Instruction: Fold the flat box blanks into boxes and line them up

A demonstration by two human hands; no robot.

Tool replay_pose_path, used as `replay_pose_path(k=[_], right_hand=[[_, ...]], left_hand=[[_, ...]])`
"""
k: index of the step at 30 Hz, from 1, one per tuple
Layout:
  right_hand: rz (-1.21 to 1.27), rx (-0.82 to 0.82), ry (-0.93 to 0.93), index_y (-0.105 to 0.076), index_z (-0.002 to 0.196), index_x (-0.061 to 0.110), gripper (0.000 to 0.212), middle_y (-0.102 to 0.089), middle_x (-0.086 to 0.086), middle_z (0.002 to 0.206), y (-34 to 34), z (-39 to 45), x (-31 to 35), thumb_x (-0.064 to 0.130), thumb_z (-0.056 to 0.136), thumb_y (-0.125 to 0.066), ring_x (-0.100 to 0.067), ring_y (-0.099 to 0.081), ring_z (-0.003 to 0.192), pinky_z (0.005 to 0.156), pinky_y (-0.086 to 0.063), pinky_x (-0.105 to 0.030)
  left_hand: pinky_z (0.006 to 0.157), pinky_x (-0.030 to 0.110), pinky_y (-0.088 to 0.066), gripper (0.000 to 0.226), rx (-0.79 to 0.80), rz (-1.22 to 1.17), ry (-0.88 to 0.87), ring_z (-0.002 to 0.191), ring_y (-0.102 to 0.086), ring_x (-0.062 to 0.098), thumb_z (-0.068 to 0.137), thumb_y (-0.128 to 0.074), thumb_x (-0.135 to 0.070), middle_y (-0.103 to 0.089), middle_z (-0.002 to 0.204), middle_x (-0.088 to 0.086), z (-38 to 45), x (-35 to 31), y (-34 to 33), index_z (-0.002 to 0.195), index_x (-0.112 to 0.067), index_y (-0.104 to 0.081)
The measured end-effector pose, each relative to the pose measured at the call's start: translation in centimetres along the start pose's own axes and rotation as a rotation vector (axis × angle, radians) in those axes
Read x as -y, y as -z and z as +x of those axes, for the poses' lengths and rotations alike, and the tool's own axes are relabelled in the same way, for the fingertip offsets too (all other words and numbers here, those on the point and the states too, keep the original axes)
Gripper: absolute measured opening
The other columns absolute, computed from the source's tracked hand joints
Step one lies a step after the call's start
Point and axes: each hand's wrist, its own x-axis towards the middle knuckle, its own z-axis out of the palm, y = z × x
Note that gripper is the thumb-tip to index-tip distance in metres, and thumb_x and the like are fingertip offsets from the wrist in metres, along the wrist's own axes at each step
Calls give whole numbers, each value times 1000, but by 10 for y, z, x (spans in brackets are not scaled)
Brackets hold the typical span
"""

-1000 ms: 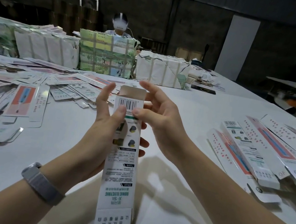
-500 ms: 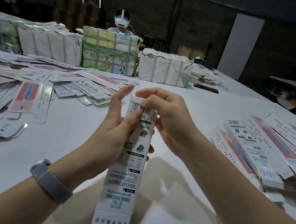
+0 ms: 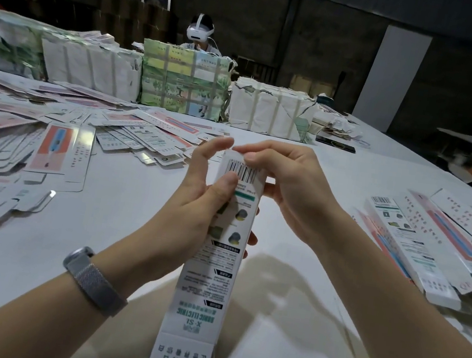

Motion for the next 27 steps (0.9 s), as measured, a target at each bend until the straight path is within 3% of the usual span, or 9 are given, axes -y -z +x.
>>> replay_pose_path(k=[3, 6, 10, 15, 20, 23, 27], right_hand=[[9, 77, 10, -78, 87, 16, 23, -69, -14, 82, 6, 0, 0, 6, 94, -58, -29, -60, 81, 70, -49, -45], [-22, 124, 44, -76, 98, 16, 22, -69, -7, 85, 5, -2, -2, 13, 99, -55, -23, -64, 79, 57, -52, -32], [-99, 110, 119, -75, 102, 23, 20, -65, -3, 97, -1, -4, -8, 12, 97, -59, -21, -66, 81, 60, -53, -32], [-174, 85, 199, -74, 103, 16, 17, -63, -9, 96, -1, -3, -6, 8, 94, -62, -21, -61, 74, 60, -49, -30], [-107, 31, 234, -75, 93, 11, 13, -59, -15, 94, -5, -5, -5, 9, 88, -63, -49, -57, 78, 59, -48, -47], [-144, 15, 257, -74, 91, 15, 13, -60, -19, 97, -8, -5, -3, 13, 86, -62, -45, -59, 84, 61, -52, -50], [-220, -75, 214, -72, 99, 19, 13, -63, 0, 94, -20, -9, -9, 12, 96, -61, -22, -65, 80, 47, -51, -31]], left_hand=[[57, 44, -59, 29, 1, -7, -16, 72, -73, 41, 95, -47, -45, -73, 90, 12, 0, -1, 0, 123, -53, -41], [56, 42, -59, 24, -31, -38, -16, 71, -73, 39, 94, -48, -46, -74, 90, 9, 1, -1, 1, 116, -52, -45], [57, 43, -59, 23, -68, -69, 6, 70, -72, 39, 92, -49, -46, -74, 89, 10, 1, -2, 2, 115, -47, -46], [58, 45, -59, 9, -73, -54, -4, 71, -72, 39, 104, -44, -37, -73, 91, 11, 2, -3, 2, 110, -44, -46], [58, 45, -58, 12, -38, -72, -17, 71, -72, 38, 106, -43, -31, -72, 90, 8, 1, -8, 0, 106, -43, -47], [58, 45, -59, 11, -55, -76, -20, 71, -72, 37, 106, -43, -30, -72, 89, 7, 0, -9, 0, 107, -41, -46], [59, 51, -61, 9, -139, -27, -45, 71, -71, 35, 109, -39, -29, -74, 94, 15, 4, -9, -3, 114, -37, -39]])
